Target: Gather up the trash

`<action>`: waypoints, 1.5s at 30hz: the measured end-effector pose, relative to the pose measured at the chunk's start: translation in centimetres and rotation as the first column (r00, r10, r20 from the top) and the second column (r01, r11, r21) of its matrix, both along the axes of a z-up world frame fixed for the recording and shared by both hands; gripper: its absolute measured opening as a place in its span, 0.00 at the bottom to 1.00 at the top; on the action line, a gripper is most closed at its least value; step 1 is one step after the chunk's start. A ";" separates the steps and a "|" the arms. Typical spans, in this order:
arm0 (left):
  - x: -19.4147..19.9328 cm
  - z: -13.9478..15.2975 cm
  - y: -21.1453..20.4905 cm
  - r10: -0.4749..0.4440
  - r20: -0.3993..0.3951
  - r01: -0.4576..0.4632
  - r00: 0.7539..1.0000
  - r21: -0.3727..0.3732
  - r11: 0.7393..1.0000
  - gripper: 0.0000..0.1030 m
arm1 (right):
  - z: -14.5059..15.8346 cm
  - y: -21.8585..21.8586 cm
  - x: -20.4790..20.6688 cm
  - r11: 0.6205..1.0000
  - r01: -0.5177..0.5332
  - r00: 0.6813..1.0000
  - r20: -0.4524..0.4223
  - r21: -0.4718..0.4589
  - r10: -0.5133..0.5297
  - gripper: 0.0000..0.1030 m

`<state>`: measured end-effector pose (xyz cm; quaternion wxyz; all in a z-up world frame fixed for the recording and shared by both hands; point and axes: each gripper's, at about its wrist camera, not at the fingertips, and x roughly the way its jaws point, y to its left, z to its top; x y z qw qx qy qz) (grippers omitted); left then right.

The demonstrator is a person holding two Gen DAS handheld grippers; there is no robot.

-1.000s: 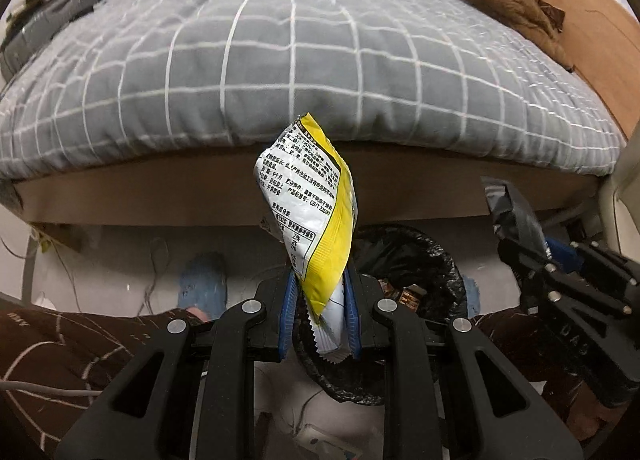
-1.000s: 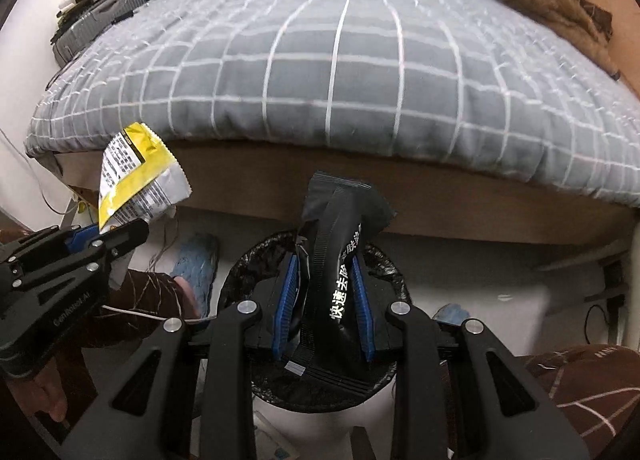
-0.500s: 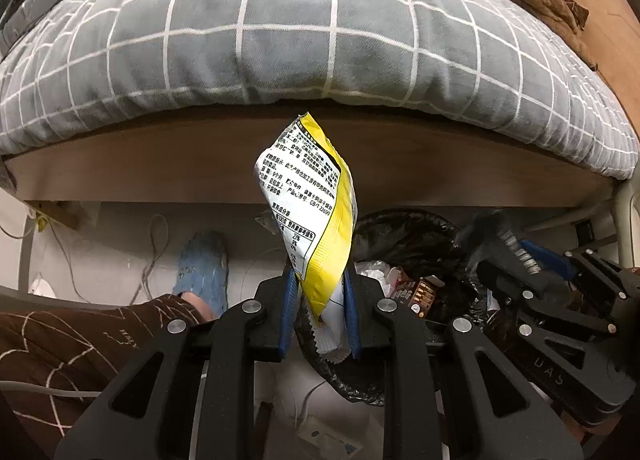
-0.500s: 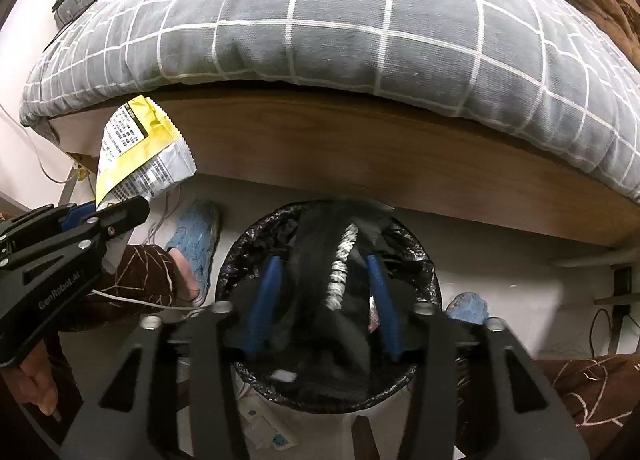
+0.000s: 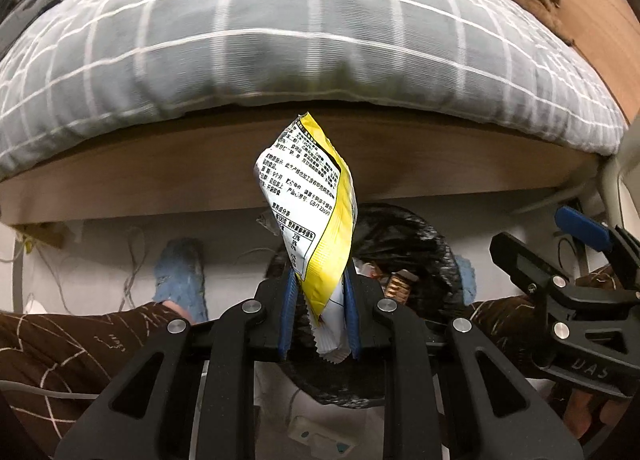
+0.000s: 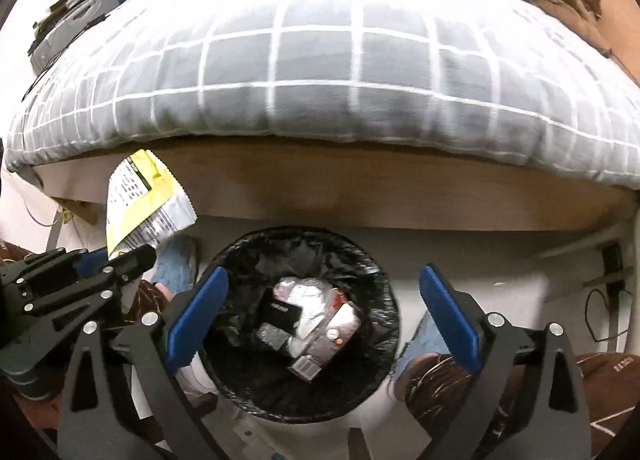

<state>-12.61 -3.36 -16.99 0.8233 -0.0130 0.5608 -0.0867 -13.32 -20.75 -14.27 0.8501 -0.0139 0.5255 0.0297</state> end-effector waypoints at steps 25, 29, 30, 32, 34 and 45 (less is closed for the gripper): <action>-1.1 0.0 -5.2 -0.071 0.032 0.071 0.997 -0.010 0.997 0.63 | 2.6 -6.0 -1.1 0.988 0.153 0.987 0.061 -0.013 -0.152 0.93; -0.9 2.0 -4.0 -0.041 0.083 0.041 0.996 0.005 0.999 0.80 | 4.1 -5.4 -1.1 0.990 0.138 0.986 0.101 -0.014 -0.136 0.93; -0.9 2.6 -3.7 -0.033 0.103 0.032 0.994 0.015 0.999 0.84 | 4.7 -5.1 -1.0 0.991 0.132 0.984 0.118 -0.010 -0.129 0.93; -0.9 4.5 -2.7 -0.007 0.163 0.000 0.987 0.038 0.999 0.93 | 5.7 -4.6 -0.7 0.993 0.118 0.983 0.139 -0.003 -0.117 0.93; -1.0 6.3 -1.7 0.006 0.193 -0.014 0.981 0.038 0.999 0.94 | 7.2 -4.0 -0.5 0.994 0.113 0.979 0.169 -0.005 -0.110 0.93; -3.8 16.4 1.1 0.064 0.318 -0.071 0.946 0.010 0.997 0.94 | 16.4 -0.9 -3.9 0.998 0.064 0.945 0.320 0.001 -0.061 0.93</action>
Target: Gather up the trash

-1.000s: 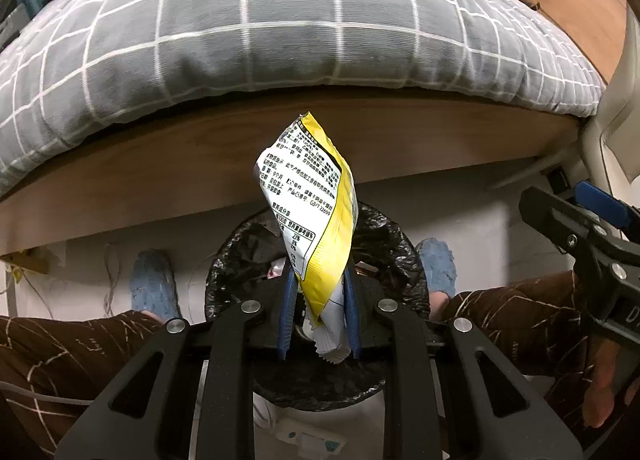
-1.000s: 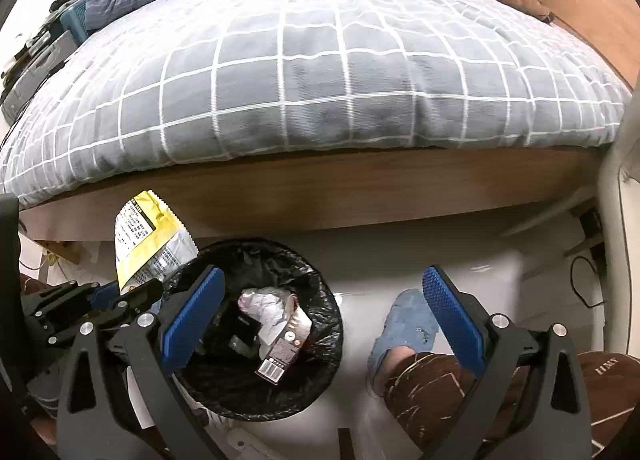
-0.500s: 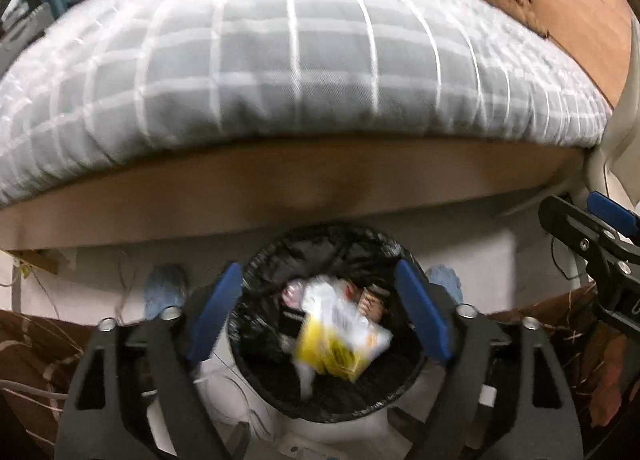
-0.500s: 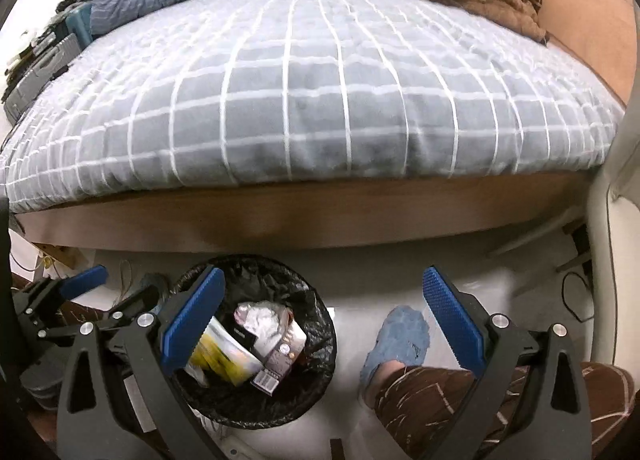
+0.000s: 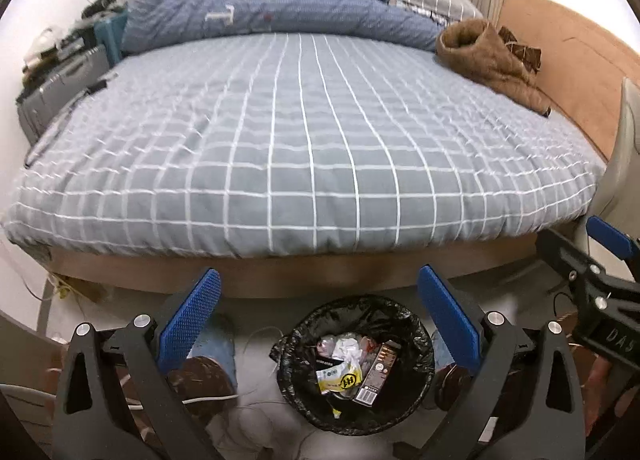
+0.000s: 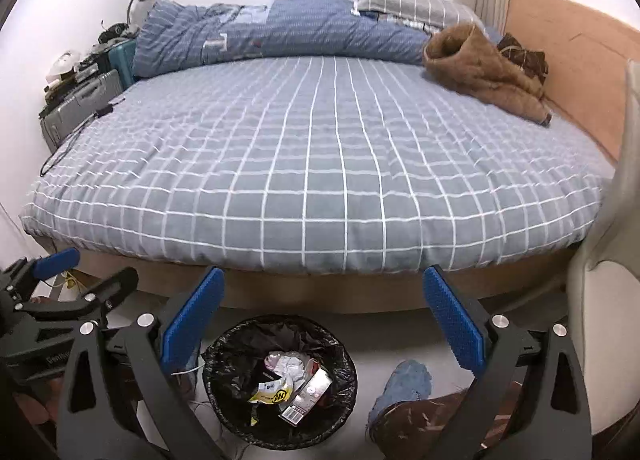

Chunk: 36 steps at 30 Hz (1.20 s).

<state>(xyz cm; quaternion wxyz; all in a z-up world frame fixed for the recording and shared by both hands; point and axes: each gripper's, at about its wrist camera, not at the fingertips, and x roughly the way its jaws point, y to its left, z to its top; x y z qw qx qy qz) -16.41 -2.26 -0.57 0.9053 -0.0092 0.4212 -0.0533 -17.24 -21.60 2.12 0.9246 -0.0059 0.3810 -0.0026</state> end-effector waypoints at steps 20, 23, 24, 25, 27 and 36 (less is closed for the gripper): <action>-4.5 4.3 0.9 -0.012 0.051 0.014 0.999 -0.023 1.000 0.94 | 4.3 0.3 -4.3 1.000 0.025 0.998 0.060 0.003 -0.025 0.93; -4.5 4.3 0.9 -0.012 0.047 0.013 0.999 -0.030 0.999 0.94 | 4.3 0.3 -4.3 1.000 0.025 0.998 0.059 0.001 -0.025 0.93; -4.4 4.3 1.1 -0.010 0.046 0.012 0.999 -0.031 0.999 0.94 | 4.3 0.3 -4.3 1.000 0.025 0.998 0.058 0.001 -0.025 0.93; -4.5 4.3 1.0 -0.009 0.046 0.011 0.999 -0.030 0.999 0.94 | 4.3 0.2 -4.4 1.000 0.025 0.998 0.056 0.001 -0.026 0.93; -4.4 4.3 1.1 -0.010 0.045 0.011 0.999 -0.033 0.999 0.94 | 4.3 0.3 -4.4 1.000 0.025 0.998 0.056 0.001 -0.025 0.93; -4.4 4.4 1.1 0.013 0.039 -0.013 0.999 0.001 1.000 0.94 | 4.3 0.6 -4.4 1.000 0.012 0.998 0.057 -0.003 -0.012 0.93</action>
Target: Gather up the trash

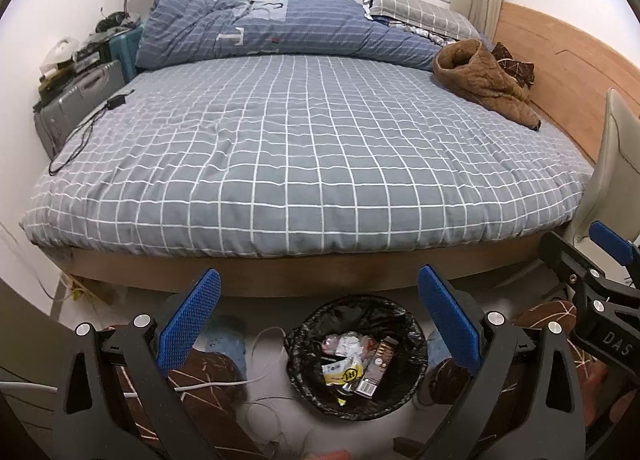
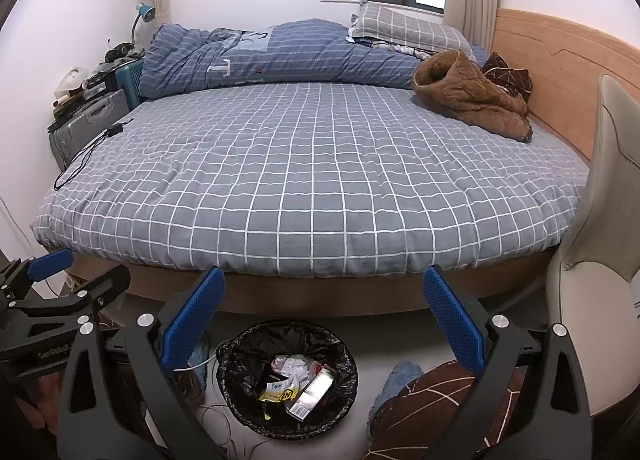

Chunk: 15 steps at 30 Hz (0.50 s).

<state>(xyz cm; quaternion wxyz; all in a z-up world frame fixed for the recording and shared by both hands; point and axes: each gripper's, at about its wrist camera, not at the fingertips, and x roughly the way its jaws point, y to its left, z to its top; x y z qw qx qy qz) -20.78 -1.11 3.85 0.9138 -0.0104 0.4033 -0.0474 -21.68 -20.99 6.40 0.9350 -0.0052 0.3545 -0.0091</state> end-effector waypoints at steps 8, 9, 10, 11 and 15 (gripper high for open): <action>0.0 0.3 0.2 0.002 -0.004 -0.002 1.000 -0.009 1.000 0.94 | 0.0 0.1 0.0 1.000 0.000 1.000 -0.001 0.000 0.000 0.93; 0.0 0.3 0.2 0.002 -0.006 -0.002 1.000 -0.009 1.000 0.94 | 0.0 0.1 0.1 1.000 -0.002 1.000 -0.002 0.000 0.002 0.93; 0.1 0.2 0.3 0.001 -0.007 -0.001 1.000 -0.008 1.000 0.94 | -0.1 0.1 0.1 1.000 -0.002 1.000 -0.002 0.000 0.002 0.93; 0.1 0.2 0.2 0.000 -0.008 0.000 1.000 -0.004 1.000 0.94 | -0.1 0.1 0.1 1.000 -0.002 1.000 -0.002 0.000 0.002 0.93; 0.1 0.1 0.2 -0.009 -0.007 0.009 1.000 -0.001 1.000 0.94 | -0.1 0.2 0.1 1.000 -0.003 1.000 -0.003 0.000 0.003 0.93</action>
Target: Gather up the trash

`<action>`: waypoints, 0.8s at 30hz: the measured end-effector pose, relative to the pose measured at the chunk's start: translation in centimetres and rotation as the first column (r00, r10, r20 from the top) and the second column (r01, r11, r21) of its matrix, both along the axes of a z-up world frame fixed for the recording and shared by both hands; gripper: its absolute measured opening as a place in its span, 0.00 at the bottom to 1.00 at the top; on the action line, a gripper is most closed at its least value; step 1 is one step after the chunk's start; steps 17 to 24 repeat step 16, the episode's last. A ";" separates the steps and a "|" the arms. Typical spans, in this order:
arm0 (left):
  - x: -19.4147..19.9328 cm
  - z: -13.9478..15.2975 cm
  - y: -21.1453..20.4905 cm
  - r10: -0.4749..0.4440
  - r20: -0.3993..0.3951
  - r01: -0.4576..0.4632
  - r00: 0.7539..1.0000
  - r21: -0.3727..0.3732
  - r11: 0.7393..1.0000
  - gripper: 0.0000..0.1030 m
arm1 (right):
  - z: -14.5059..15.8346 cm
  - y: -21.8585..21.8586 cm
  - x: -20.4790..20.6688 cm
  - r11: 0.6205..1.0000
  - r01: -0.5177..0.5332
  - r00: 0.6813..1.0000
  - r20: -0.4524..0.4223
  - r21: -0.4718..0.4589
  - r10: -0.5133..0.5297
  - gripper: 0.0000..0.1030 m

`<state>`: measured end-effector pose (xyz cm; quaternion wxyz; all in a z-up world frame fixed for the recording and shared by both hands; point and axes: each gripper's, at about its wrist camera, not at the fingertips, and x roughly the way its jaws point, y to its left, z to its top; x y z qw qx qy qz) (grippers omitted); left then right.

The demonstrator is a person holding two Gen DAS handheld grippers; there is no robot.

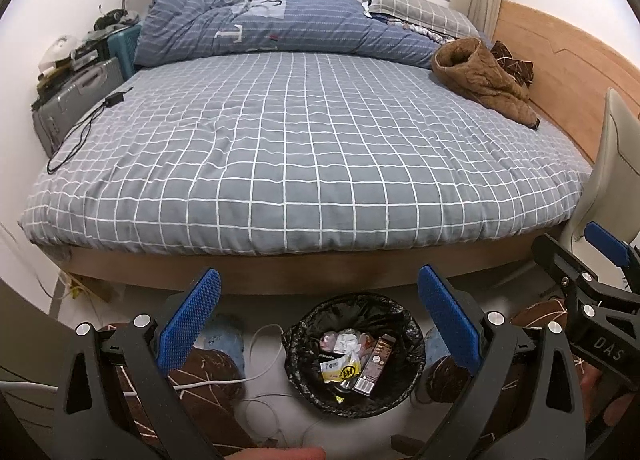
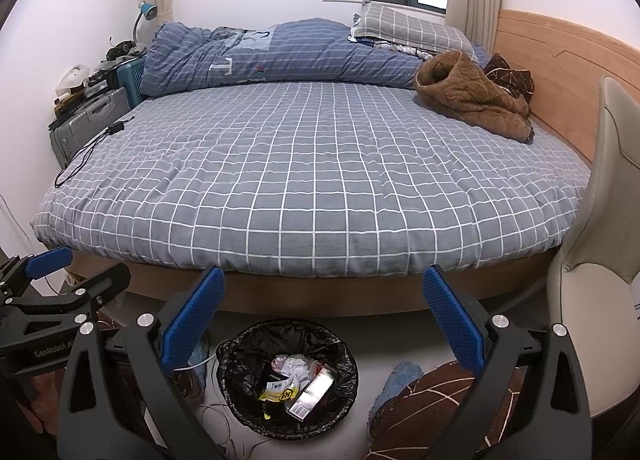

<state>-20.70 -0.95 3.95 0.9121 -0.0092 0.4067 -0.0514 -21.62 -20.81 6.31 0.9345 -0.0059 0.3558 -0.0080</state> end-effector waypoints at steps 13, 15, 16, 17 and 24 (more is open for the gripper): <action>0.3 -0.6 0.0 -0.010 -0.022 0.010 1.000 0.000 1.000 0.94 | 0.0 0.1 0.0 1.000 0.001 1.000 0.001 -0.002 -0.001 0.93; 0.4 -0.6 0.1 -0.009 -0.022 0.009 1.000 0.002 1.000 0.94 | 0.0 0.1 0.0 1.000 0.001 1.000 0.000 0.000 -0.001 0.93; 0.4 -0.7 0.0 -0.008 -0.022 0.008 1.000 0.003 1.000 0.94 | 0.0 0.1 0.0 1.000 0.001 1.000 0.000 0.000 -0.001 0.93; 0.4 -0.7 0.0 -0.008 -0.022 0.008 1.000 0.003 1.000 0.94 | 0.0 0.1 0.0 1.000 0.001 1.000 0.000 0.000 -0.001 0.93; 0.4 -0.7 0.0 -0.008 -0.022 0.008 1.000 0.003 1.000 0.94 | 0.0 0.1 0.0 1.000 0.001 1.000 0.000 0.000 -0.001 0.93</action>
